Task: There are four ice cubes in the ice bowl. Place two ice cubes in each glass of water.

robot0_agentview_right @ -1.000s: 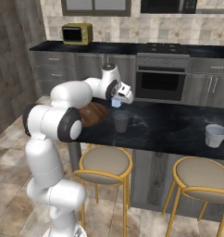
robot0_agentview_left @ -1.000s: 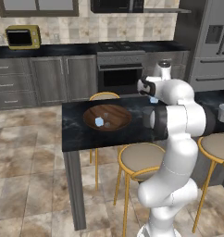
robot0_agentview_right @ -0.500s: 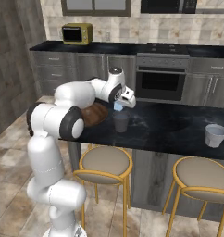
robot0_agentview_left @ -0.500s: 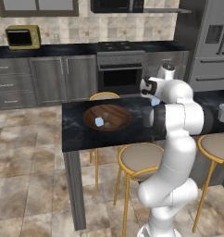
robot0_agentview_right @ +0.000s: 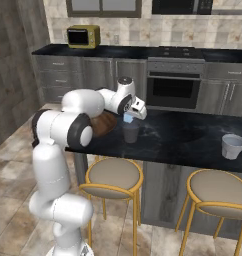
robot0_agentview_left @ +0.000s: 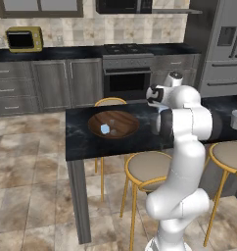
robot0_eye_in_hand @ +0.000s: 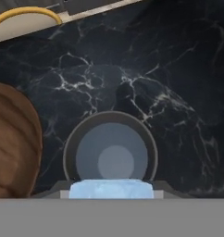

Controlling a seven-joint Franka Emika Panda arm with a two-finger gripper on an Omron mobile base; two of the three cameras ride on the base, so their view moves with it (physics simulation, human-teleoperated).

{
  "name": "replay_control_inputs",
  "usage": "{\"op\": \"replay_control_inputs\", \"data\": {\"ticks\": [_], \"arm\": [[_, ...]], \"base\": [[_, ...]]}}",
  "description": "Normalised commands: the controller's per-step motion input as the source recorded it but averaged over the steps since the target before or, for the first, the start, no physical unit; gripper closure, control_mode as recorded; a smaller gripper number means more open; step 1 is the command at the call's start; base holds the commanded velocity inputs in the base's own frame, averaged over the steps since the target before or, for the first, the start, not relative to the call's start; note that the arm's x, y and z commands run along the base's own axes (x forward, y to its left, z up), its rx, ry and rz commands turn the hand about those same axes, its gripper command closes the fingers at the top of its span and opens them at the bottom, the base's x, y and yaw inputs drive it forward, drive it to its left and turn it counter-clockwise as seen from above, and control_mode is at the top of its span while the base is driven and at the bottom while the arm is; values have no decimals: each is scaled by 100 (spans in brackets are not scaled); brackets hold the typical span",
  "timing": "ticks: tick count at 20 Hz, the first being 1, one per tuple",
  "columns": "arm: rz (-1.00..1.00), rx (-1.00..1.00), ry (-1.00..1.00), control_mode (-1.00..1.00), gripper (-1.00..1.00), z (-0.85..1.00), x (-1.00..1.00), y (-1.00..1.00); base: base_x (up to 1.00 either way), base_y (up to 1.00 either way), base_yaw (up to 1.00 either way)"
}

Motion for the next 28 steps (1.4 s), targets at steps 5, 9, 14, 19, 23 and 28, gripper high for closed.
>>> {"op": "replay_control_inputs", "data": {"ticks": [5, 9, 14, 19, 23, 28], "arm": [[0, 0, 0, -100, 100, -2, 40, 0], [0, -4, 0, -100, 100, -13, 28, 0], [2, -15, 0, -100, 100, -21, 9, 0], [0, 0, 0, -100, 100, -4, 10, 0], [0, 0, 0, -100, 100, -9, 0, 0], [0, 0, 0, -100, 100, -10, -3, 0]], "base": [[0, 0, 0], [0, 0, 0], [0, 0, 0], [0, 0, 0], [0, 0, 0], [0, 0, 0]]}}
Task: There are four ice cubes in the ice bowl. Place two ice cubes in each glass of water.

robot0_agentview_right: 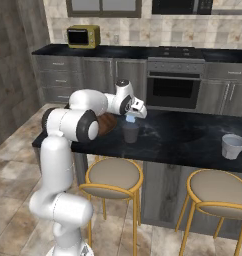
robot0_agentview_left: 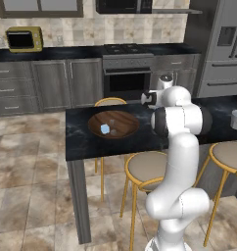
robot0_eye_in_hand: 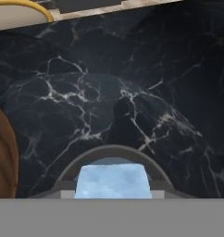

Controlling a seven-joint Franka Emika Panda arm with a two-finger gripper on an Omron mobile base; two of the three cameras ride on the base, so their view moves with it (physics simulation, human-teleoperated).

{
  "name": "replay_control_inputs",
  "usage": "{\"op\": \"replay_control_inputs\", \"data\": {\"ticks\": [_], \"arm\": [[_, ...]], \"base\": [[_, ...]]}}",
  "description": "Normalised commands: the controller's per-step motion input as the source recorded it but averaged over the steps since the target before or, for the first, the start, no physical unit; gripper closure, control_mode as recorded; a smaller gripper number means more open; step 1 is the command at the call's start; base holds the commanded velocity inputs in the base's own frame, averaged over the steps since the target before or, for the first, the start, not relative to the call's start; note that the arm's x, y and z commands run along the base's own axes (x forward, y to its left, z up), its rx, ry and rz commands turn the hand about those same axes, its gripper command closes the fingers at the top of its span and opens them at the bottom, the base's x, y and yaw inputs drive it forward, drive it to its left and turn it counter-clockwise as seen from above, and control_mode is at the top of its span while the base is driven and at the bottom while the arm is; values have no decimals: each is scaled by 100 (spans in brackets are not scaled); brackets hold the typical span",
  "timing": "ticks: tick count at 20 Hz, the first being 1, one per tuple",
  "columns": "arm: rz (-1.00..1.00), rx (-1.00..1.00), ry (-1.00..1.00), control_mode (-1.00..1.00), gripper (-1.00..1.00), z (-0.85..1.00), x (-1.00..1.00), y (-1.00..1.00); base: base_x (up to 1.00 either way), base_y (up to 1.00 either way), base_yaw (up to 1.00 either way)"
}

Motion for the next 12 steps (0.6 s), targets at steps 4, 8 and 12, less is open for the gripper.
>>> {"op": "replay_control_inputs", "data": {"ticks": [4, 8, 12], "arm": [[0, 0, 0, -100, 100, -3, 19, 0], [0, 0, 0, -100, 100, -2, 18, 0], [0, 0, 0, -100, 100, -4, 0, 0]], "base": [[0, 0, 0], [0, 0, 0], [0, 0, 0]]}}
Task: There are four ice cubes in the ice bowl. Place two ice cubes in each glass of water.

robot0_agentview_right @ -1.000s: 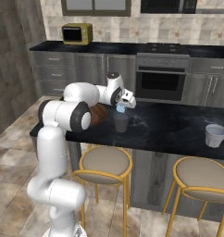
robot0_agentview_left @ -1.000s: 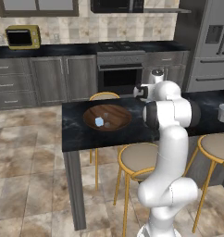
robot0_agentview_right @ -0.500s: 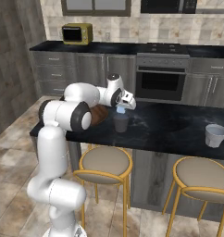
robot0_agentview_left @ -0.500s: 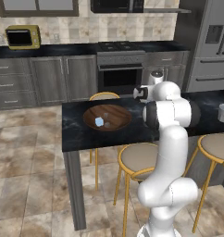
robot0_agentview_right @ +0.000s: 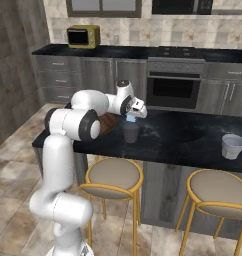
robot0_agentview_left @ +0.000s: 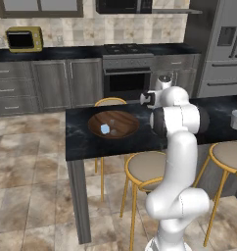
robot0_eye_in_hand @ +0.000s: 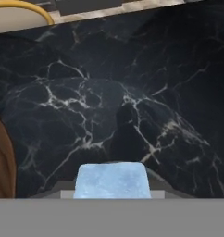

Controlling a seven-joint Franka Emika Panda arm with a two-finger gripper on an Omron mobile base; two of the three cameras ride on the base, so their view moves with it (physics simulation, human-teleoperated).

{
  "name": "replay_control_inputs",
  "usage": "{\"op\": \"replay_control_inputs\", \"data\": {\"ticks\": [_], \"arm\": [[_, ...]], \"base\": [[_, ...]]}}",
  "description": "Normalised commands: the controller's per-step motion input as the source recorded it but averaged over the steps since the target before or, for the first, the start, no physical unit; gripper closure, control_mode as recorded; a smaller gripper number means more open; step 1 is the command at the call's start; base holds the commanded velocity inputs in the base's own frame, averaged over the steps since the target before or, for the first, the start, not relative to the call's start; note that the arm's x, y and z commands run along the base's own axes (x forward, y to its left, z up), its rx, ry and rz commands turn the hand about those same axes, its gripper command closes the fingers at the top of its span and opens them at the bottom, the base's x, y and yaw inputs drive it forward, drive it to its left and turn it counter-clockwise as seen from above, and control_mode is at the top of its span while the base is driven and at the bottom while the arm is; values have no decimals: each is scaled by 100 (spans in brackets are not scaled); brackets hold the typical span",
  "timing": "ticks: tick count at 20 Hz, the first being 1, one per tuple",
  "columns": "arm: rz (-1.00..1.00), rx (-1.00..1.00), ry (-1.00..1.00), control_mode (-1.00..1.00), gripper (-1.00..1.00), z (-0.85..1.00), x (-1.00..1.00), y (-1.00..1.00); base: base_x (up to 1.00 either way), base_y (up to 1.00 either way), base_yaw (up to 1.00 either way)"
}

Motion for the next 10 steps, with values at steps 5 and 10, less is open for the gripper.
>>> {"op": "replay_control_inputs", "data": {"ticks": [5, 10], "arm": [[0, 0, -4, -100, 100, 0, -47, 0], [0, 0, -1, -100, 100, 0, -2, 0]], "base": [[0, 0, 0], [0, 0, 0]]}}
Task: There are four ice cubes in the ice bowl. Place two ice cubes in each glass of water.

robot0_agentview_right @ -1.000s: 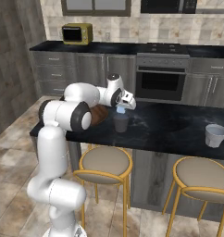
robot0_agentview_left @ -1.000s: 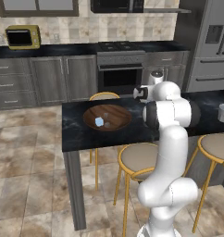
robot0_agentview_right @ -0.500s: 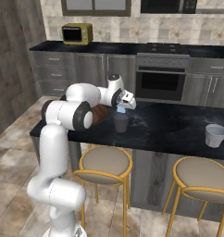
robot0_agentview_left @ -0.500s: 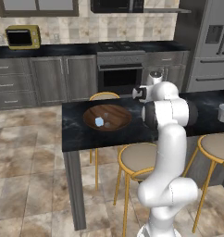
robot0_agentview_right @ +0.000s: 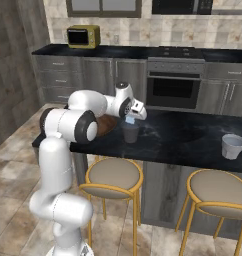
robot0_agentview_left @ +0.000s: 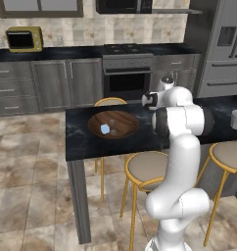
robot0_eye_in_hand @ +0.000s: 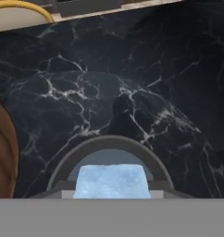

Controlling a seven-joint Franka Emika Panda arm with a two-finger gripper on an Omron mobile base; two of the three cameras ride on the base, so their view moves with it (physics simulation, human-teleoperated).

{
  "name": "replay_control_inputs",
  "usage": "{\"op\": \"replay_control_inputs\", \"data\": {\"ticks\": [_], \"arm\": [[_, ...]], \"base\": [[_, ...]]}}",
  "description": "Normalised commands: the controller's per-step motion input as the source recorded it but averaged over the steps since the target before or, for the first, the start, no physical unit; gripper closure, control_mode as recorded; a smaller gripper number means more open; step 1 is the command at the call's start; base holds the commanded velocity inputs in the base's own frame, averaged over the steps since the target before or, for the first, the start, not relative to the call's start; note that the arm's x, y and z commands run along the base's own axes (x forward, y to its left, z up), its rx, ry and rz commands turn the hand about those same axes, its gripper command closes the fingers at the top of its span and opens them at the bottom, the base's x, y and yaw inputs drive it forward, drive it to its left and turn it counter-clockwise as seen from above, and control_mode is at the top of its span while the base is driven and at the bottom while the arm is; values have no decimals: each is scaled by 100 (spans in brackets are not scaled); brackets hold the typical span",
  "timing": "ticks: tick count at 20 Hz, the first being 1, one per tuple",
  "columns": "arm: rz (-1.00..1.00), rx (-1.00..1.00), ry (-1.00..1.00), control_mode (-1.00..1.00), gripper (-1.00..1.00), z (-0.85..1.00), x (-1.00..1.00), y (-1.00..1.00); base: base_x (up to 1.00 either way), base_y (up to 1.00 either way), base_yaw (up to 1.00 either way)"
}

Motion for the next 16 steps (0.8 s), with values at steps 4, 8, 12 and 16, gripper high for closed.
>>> {"op": "replay_control_inputs", "data": {"ticks": [4, 8, 12, 16], "arm": [[0, 0, 0, -100, 100, -15, 0, 0], [0, 0, 0, -100, 100, -7, 0, 0], [0, 0, 0, -100, -100, 0, 3, 0], [0, 0, 0, -100, -100, 0, 0, 0]], "base": [[0, 0, 0], [0, 0, 0], [0, 0, 0], [0, 0, 0]]}}
